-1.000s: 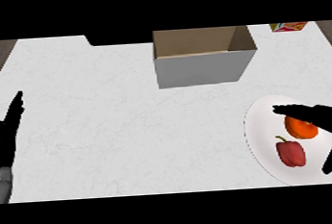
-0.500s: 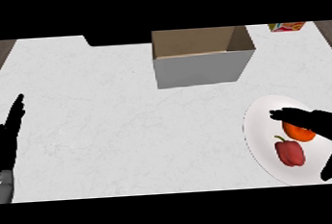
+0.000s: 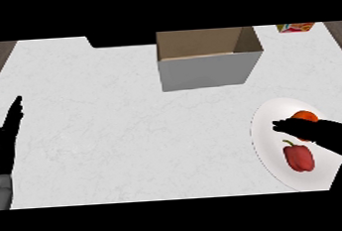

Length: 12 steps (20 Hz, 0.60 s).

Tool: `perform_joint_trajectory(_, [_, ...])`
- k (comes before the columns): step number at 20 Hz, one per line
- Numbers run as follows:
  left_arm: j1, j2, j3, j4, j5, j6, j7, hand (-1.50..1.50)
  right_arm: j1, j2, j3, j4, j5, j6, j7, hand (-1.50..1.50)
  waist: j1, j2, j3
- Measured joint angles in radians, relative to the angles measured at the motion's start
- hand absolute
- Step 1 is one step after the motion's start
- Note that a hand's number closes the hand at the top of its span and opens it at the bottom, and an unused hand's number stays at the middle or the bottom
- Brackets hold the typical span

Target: Pick the bell pepper from the plate and place it in the cardboard box

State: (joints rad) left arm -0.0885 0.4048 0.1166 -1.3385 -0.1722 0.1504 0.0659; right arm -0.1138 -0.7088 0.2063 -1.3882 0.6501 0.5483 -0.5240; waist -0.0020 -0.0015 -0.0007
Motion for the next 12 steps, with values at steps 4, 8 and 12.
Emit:
perform_joint_trajectory(4, [0.007, -0.017, -0.003, -0.027, -0.019, -0.003, 0.017, 0.0, 0.005, 0.045, 0.012, 0.001, 0.05, 0.022, 0.059, -1.5, 0.002, 0.001, 0.001])
perform_joint_trajectory(8, [-0.013, -0.015, 0.018, -0.024, -0.027, -0.024, 0.029, 0.0, 0.001, 0.093, 0.006, 0.034, 0.106, 0.009, 0.068, 1.5, 0.003, 0.0, 0.0])
perform_joint_trajectory(12, [-0.015, -0.029, 0.021, -0.008, -0.037, -0.022, 0.012, 0.0, 0.003, 0.13, -0.01, 0.072, 0.16, -0.122, 0.028, 1.5, 0.002, 0.0, -0.001])
